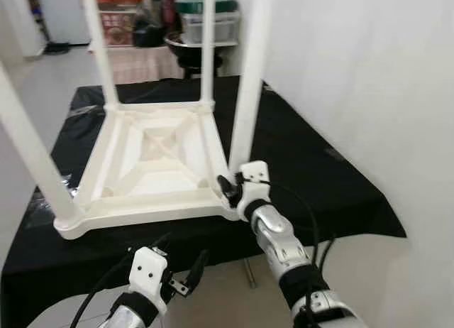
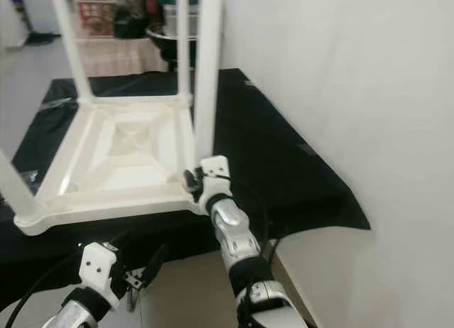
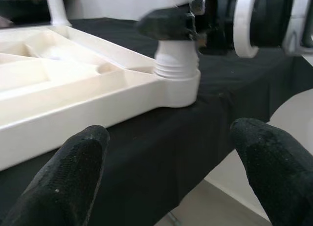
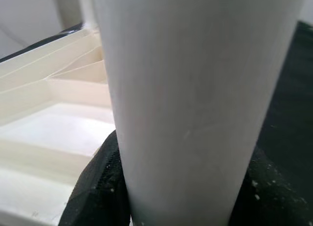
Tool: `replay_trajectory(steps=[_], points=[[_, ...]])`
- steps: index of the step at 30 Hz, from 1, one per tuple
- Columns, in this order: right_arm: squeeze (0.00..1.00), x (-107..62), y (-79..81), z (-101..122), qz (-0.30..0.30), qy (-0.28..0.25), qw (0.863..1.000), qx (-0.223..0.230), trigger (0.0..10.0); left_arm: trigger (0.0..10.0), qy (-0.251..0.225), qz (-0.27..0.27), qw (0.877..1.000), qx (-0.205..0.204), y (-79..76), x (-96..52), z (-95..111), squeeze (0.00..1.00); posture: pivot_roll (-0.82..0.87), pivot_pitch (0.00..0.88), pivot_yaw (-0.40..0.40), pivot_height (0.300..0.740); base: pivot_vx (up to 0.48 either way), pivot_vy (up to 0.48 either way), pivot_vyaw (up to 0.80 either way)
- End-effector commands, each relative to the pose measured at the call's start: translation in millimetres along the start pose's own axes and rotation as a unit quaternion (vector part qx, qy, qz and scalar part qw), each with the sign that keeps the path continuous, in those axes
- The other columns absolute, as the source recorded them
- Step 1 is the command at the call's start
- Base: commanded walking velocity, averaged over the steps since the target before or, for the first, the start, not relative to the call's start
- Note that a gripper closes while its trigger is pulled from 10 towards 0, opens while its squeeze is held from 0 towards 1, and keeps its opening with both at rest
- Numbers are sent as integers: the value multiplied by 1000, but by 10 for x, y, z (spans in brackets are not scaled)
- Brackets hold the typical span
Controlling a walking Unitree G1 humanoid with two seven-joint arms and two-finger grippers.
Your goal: Building children table
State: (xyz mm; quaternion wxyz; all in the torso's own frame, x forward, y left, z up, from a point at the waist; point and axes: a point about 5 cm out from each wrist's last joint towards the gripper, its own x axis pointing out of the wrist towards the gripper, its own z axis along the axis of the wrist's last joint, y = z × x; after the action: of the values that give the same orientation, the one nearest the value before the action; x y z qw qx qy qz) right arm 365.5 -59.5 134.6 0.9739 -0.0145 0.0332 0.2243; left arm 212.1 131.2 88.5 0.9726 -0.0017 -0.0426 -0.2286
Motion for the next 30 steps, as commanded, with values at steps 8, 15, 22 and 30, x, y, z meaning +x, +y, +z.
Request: replay_trajectory(steps=[8,15,22,30], points=[[431,156,-7,464,155,-21,987,-33,10000,10000,7,-15,1000,-6,-50,22,-47,0,84,55,-44,740,0,0,0],[0,98,-93,625,317,7,937,-143,10000,10000,1,-10,1000,3,-70,27,-42,0,110,62,-64,740,0,0,0],[0,177,-197,716,278,46,947,-155,0,10000,0,-6,1000,8,-95,13,-40,0,117,71,-75,740,0,0,0],[0,124,-244,509,284,84,943,-155,0,10000,1,-5,1000,7,-116,-2,-42,0,119,76,-80,740,0,0,0]])
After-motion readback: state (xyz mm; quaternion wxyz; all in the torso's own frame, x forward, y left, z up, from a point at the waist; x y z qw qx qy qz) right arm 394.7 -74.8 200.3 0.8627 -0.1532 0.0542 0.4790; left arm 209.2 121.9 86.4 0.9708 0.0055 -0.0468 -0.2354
